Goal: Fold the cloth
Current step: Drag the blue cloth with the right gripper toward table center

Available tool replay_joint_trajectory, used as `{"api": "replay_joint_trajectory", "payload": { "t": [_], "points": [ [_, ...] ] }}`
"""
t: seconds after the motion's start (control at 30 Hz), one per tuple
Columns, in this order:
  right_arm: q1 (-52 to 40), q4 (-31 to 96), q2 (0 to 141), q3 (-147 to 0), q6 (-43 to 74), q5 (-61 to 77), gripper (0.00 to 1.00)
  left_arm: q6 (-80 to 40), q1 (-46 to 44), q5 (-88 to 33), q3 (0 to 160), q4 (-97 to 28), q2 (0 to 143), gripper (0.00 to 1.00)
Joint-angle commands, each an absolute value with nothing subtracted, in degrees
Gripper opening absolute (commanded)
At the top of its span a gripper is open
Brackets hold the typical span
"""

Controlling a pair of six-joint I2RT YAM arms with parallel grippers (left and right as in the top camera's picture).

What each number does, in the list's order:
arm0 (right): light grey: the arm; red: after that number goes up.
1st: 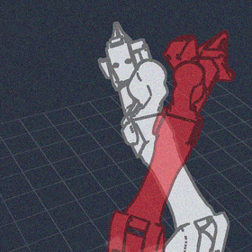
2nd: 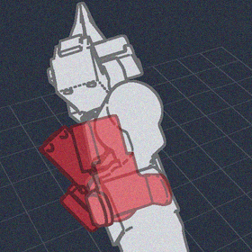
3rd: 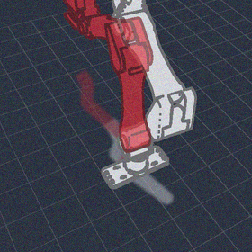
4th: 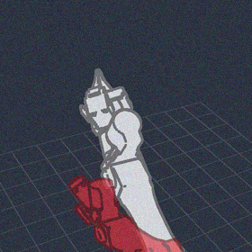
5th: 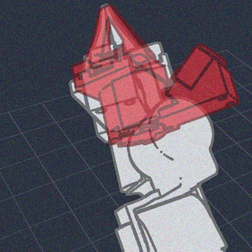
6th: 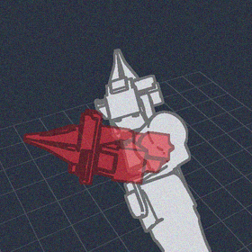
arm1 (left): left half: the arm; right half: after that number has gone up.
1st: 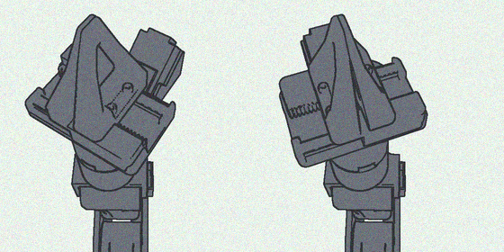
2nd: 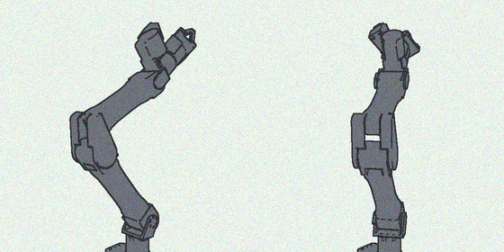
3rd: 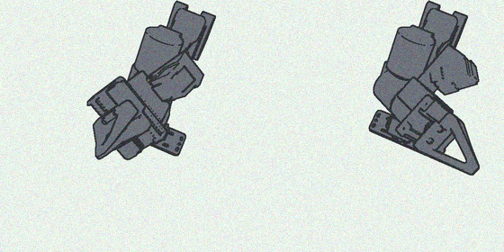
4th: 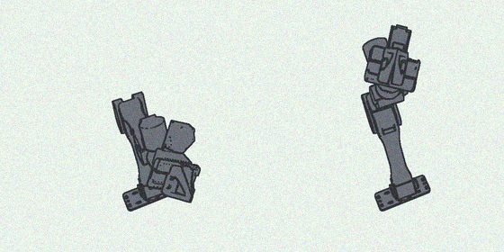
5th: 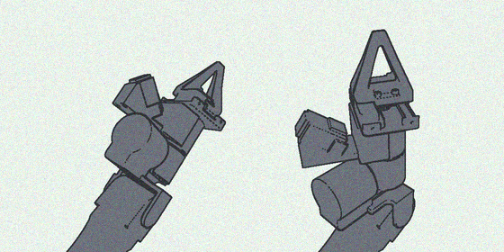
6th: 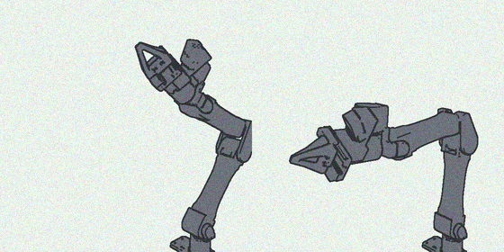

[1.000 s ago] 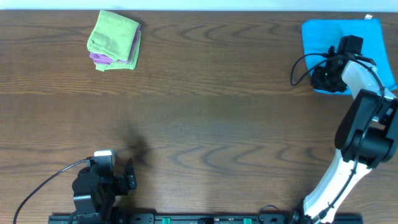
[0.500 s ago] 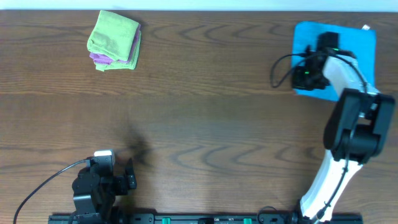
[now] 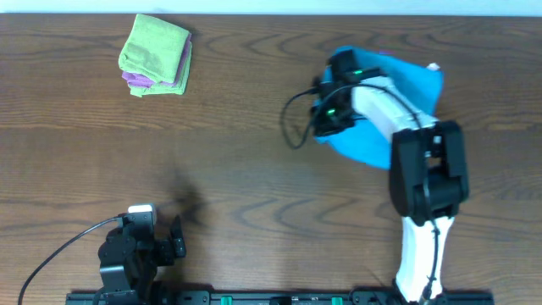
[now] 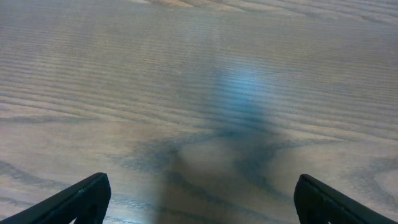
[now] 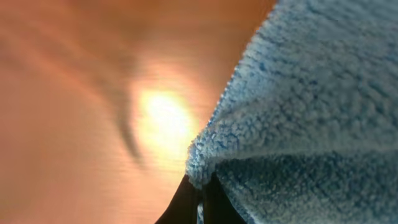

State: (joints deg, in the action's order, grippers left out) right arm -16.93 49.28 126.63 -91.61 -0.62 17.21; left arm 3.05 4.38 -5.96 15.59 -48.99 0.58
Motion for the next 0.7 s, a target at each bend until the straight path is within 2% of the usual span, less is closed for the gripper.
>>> {"api": "replay_joint_trajectory", "payload": {
  "t": [0.0,0.4,0.67],
  "points": [
    [-22.5,49.9,130.5,-89.1,0.2,19.6,0.02,3.9,4.1,-5.4,13.8,-51.2,0.2,0.95],
    [-38.3,52.0,130.5,-89.1,0.2,19.6,0.02,3.9,4.1,-5.4,13.8,-51.2,0.2,0.95],
    [-44.8,51.3,129.9,-89.1,2.7,19.5,0.02,3.9,4.1,-5.4,13.8,-51.2,0.2,0.96]
  ]
}}
